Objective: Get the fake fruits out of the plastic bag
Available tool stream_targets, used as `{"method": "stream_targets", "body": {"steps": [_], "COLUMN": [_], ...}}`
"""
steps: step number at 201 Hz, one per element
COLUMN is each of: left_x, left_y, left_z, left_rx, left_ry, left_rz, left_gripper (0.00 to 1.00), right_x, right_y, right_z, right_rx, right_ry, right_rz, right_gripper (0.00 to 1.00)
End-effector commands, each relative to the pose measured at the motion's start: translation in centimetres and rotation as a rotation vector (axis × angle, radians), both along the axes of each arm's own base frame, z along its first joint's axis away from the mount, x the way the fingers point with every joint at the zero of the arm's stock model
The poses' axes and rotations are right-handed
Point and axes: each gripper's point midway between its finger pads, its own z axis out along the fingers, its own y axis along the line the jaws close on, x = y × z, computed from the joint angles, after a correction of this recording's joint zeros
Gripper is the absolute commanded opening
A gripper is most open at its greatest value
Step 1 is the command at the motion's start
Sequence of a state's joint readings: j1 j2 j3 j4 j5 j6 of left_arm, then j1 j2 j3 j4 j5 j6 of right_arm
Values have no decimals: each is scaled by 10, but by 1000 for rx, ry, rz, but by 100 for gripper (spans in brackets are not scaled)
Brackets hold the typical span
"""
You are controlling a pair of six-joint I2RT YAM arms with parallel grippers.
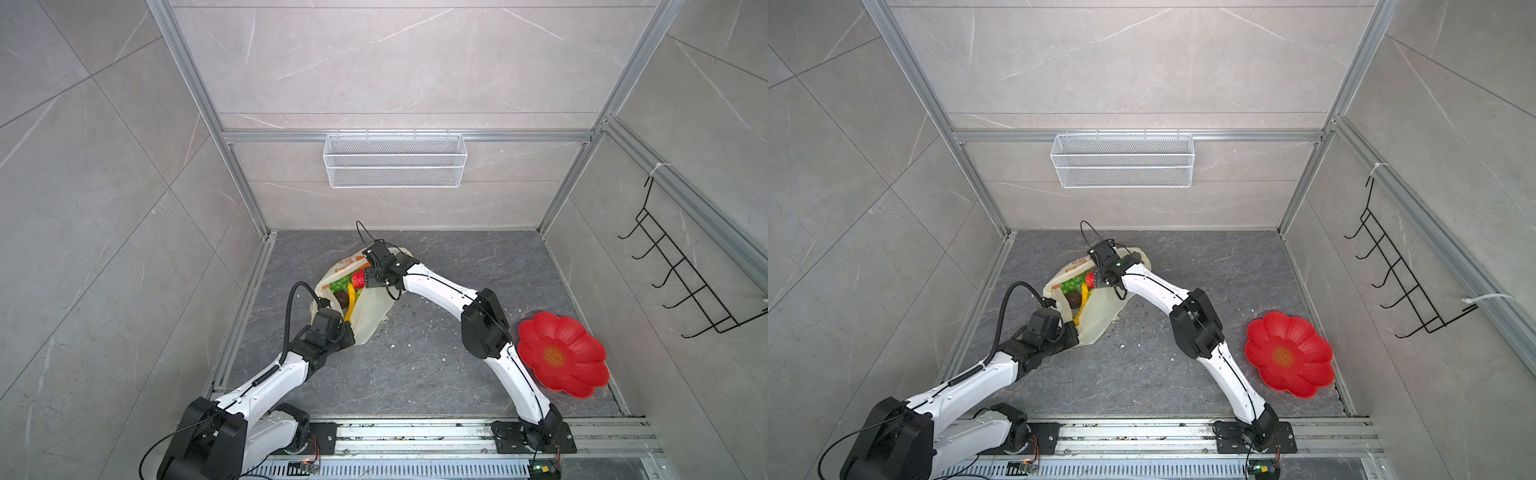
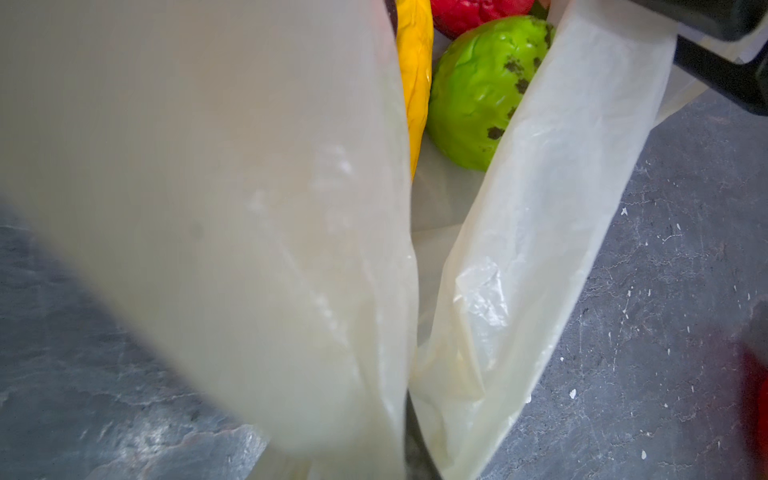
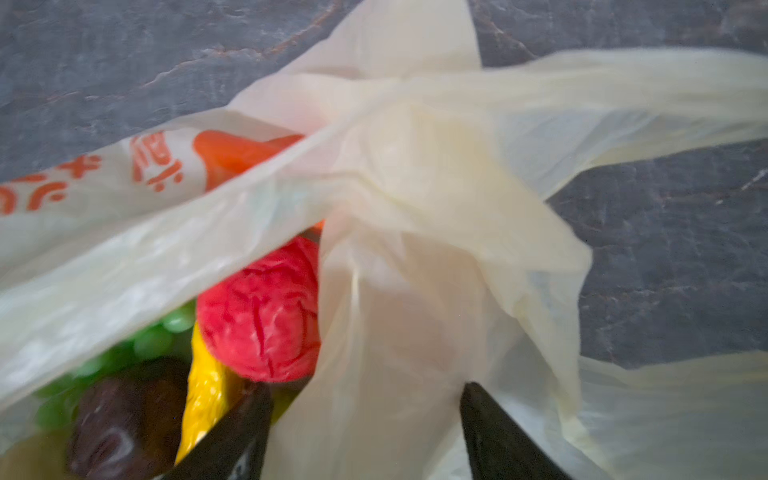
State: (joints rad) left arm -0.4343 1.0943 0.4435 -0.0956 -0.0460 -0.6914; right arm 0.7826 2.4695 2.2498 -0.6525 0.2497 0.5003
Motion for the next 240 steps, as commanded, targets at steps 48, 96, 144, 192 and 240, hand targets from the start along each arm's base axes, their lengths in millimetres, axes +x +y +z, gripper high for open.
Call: {"method": "stream_targets", "body": {"steps": [48,96,144,192,240], "left_x": [-4,-6,-8,-5,19], "left_y": [11,19,18,30,56], "left_z": [-12,-20,-24,-24,-23], "left_rx": [26,37,39,83,33], "left_ry": [35,43,63,78,92], "left_rz": [70,120,110,138,237], "left_gripper": [0,0,0,1,1], "right_x": [-13,-30,-30,-18,6], "right_y": [-29,-74,-107,-77,-28], "right_z": [23,3,-46,-57,-56], "right_rx": [31,336,308,300,296], "right_ry": [-26,41,126,152,140], "right_rz": [13,-52,-199,-129,-53], "right_gripper": [17,9,7,4,4]}}
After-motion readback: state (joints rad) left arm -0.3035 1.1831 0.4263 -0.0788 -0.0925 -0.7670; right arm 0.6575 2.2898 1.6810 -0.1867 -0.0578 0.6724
